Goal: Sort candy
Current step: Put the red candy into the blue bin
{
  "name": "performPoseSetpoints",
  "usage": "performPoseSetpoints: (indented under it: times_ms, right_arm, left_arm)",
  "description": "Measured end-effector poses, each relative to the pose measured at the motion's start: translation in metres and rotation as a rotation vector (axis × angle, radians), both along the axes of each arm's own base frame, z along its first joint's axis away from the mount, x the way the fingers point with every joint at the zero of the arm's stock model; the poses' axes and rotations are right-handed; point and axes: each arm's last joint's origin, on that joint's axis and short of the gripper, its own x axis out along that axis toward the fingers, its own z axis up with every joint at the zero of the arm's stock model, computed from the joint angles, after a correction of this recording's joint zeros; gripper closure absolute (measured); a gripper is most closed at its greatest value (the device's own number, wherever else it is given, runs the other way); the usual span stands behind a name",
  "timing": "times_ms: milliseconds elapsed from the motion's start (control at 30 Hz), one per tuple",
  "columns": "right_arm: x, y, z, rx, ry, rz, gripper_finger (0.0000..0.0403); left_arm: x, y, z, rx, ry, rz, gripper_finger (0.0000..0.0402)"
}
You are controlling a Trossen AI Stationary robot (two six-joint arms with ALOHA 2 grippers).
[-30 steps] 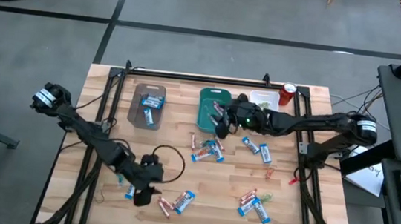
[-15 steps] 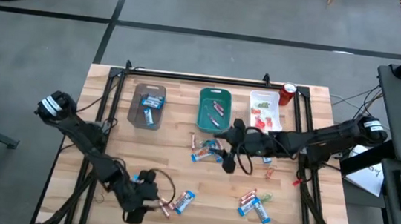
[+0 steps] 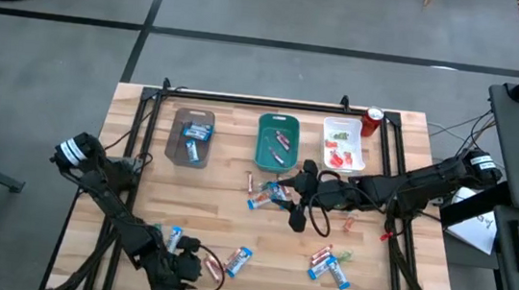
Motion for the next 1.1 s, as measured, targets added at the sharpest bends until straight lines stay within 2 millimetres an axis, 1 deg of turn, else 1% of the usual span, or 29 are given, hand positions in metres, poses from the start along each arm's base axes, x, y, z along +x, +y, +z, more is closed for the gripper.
performPoseSetpoints:
  times_ms: [133,300,467,633,733,900,1100]
  right_arm:
    - [0.0,0.0,0.0,0.005,0.0,-0.002,0.0165]
    - [0.0,0.0,0.0,0.009,0.001,-0.004,0.0165]
    - [0.0,0.0,-0.001,0.007,0.006,-0.004,0.0165]
    - [0.0,0.0,-0.001,0.006,0.007,-0.004,0.0165]
    - [-0.001,0.0,-0.001,0.005,0.013,-0.004,0.0165]
    - [-0.001,0.0,-0.002,0.009,0.017,-0.007,0.0165]
    - [-0.001,0.0,-0.002,0.009,0.017,-0.007,0.0165]
  left_arm:
    - [0.001,0.001,-0.001,0.04,-0.034,0.011,0.0244]
    - [0.005,0.006,0.0,0.221,-0.156,0.007,0.0245]
    - [0.013,0.015,-0.007,0.304,-0.164,-0.042,0.0245]
    - [0.02,0.021,-0.018,0.242,-0.16,-0.082,0.0247]
    - [0.018,0.025,-0.027,0.218,-0.159,-0.091,0.0247]
    - [0.013,0.028,-0.034,0.176,-0.175,-0.075,0.0247]
    - [0.013,0.027,-0.033,0.142,-0.174,-0.069,0.0247]
